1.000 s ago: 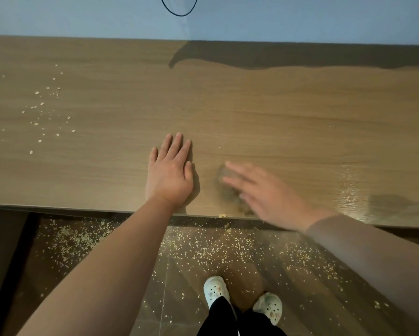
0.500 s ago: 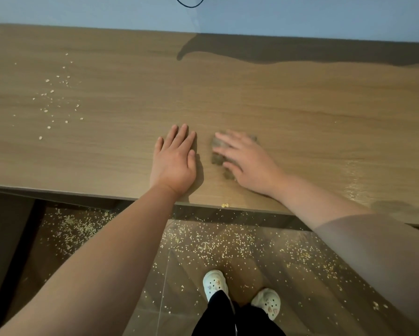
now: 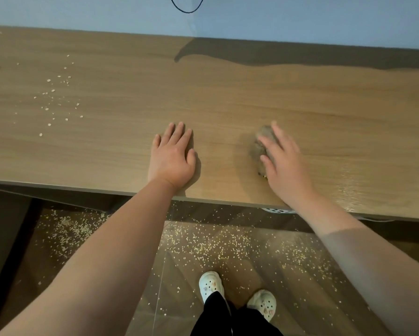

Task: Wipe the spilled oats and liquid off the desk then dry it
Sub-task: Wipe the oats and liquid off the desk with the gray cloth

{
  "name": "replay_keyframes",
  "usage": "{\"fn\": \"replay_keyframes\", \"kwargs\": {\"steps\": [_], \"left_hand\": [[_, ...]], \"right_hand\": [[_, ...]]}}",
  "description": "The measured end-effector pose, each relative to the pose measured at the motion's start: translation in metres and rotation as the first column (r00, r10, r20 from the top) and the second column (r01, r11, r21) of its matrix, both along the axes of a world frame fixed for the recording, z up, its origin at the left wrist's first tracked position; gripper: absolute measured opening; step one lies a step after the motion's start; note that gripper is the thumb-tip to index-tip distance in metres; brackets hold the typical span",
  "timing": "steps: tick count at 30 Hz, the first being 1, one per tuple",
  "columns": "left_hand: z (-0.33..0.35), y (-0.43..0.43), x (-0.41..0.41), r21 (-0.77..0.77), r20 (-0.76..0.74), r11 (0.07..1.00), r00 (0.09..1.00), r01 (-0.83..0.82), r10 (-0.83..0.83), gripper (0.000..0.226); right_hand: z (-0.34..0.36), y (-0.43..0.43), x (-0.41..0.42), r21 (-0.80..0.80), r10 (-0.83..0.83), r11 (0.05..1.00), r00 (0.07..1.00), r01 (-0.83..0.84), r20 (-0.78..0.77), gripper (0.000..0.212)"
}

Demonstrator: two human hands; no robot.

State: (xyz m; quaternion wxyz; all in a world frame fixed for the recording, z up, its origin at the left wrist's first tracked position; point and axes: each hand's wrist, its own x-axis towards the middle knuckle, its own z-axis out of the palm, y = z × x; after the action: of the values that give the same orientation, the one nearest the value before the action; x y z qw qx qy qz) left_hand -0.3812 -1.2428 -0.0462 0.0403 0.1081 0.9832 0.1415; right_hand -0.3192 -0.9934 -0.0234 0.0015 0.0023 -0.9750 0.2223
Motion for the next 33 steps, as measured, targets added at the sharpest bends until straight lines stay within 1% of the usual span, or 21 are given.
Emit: {"fn": "replay_keyframes", "kwargs": {"steps": [2, 4, 6, 8, 9, 10, 12, 14, 15, 17, 19, 20, 22, 24, 25, 27, 28, 29, 30, 31, 33], "left_hand": [[0.0, 0.0, 0.0, 0.004, 0.003, 1.0, 1.0, 0.003, -0.003, 0.058], [0.0, -0.001, -0.001, 0.013, -0.002, 1.0, 1.0, 0.018, -0.018, 0.064], [0.001, -0.002, 0.0, 0.019, -0.013, 0.999, 0.999, 0.049, -0.049, 0.067], [0.001, -0.002, 0.0, 0.022, -0.015, 0.998, 0.998, 0.067, -0.067, 0.067], [0.0, -0.002, 0.0, 0.02, -0.013, 0.998, 0.998, 0.067, -0.067, 0.068], [0.0, -0.002, 0.0, 0.016, -0.011, 0.998, 0.998, 0.065, -0.064, 0.068], [0.0, -0.001, 0.0, 0.011, -0.013, 0.998, 0.998, 0.055, -0.055, 0.07], [0.0, -0.001, -0.001, 0.002, -0.013, 0.999, 0.999, 0.047, -0.047, 0.07], [0.0, -0.001, 0.0, -0.004, -0.012, 0.999, 0.999, 0.046, -0.046, 0.071], [-0.001, -0.001, 0.0, -0.009, -0.017, 0.999, 0.999, 0.046, -0.047, 0.073], [-0.001, -0.001, -0.001, -0.001, -0.023, 0.999, 0.999, 0.048, -0.048, 0.076], [0.0, -0.001, -0.001, 0.003, -0.024, 0.999, 0.999, 0.048, -0.047, 0.076], [0.0, -0.001, -0.001, 0.01, -0.025, 0.999, 0.999, 0.042, -0.042, 0.075], [-0.001, -0.001, -0.001, 0.017, -0.021, 0.999, 0.999, 0.038, -0.038, 0.072], [-0.001, -0.001, -0.001, 0.017, -0.017, 0.999, 0.999, 0.035, -0.035, 0.07], [-0.001, -0.001, -0.001, 0.02, -0.015, 0.999, 0.999, 0.03, -0.029, 0.067], [-0.001, -0.001, -0.001, 0.022, -0.015, 0.999, 0.999, 0.031, -0.03, 0.066], [-0.001, -0.001, -0.001, 0.022, -0.014, 0.999, 0.999, 0.032, -0.032, 0.065], [-0.001, -0.001, -0.001, 0.02, -0.012, 0.999, 0.999, 0.032, -0.032, 0.065], [-0.001, -0.001, -0.001, 0.019, -0.012, 0.999, 0.999, 0.031, -0.031, 0.065], [-0.002, -0.001, -0.002, 0.022, -0.017, 0.999, 0.999, 0.03, -0.03, 0.065]], "right_hand": [[-0.004, 0.003, -0.013, 0.081, -0.173, 0.983, 0.983, 0.167, 0.063, 0.052], [-0.008, -0.009, -0.009, 0.182, -0.174, 0.971, 0.981, 0.156, 0.085, 0.056], [-0.009, -0.024, 0.011, 0.211, -0.005, 0.977, 0.993, -0.02, 0.117, 0.059], [-0.008, -0.021, 0.032, 0.239, 0.175, 0.949, 0.974, -0.206, 0.144, 0.057], [-0.009, -0.009, 0.038, 0.263, 0.186, 0.94, 0.972, -0.218, 0.141, 0.056], [-0.01, 0.006, 0.041, 0.298, 0.129, 0.942, 0.986, -0.156, 0.11, 0.055], [-0.016, 0.041, 0.038, 0.322, -0.153, 0.936, 0.988, 0.139, 0.018, 0.053], [-0.02, 0.069, 0.022, 0.256, -0.45, 0.858, 0.892, 0.445, -0.042, 0.05], [-0.022, 0.076, 0.009, 0.232, -0.552, 0.802, 0.832, 0.55, -0.065, 0.049], [-0.022, 0.081, -0.023, 0.189, -0.687, 0.697, 0.72, 0.692, -0.099, 0.046], [-0.019, 0.076, -0.054, 0.139, -0.756, 0.637, 0.649, 0.759, -0.079, 0.047], [-0.017, 0.07, -0.066, 0.136, -0.75, 0.647, 0.658, 0.75, -0.061, 0.047], [-0.017, 0.049, -0.076, 0.191, -0.626, 0.758, 0.778, 0.623, -0.052, 0.048], [-0.018, 0.018, -0.058, 0.23, -0.353, 0.908, 0.935, 0.351, -0.034, 0.052], [-0.019, 0.004, -0.04, 0.226, -0.183, 0.957, 0.983, 0.18, -0.01, 0.053], [-0.018, -0.01, 0.002, 0.189, 0.151, 0.969, 0.987, -0.158, 0.054, 0.054], [-0.016, -0.004, 0.015, 0.199, 0.267, 0.94, 0.961, -0.277, 0.072, 0.054], [-0.013, 0.009, 0.017, 0.236, 0.32, 0.914, 0.944, -0.329, 0.076, 0.053], [-0.014, 0.024, 0.011, 0.292, 0.288, 0.909, 0.955, -0.296, 0.07, 0.054], [-0.016, 0.038, -0.002, 0.34, 0.175, 0.922, 0.983, -0.183, 0.054, 0.054], [-0.018, 0.057, -0.038, 0.311, -0.145, 0.94, 0.989, 0.137, 0.004, 0.05]]}}
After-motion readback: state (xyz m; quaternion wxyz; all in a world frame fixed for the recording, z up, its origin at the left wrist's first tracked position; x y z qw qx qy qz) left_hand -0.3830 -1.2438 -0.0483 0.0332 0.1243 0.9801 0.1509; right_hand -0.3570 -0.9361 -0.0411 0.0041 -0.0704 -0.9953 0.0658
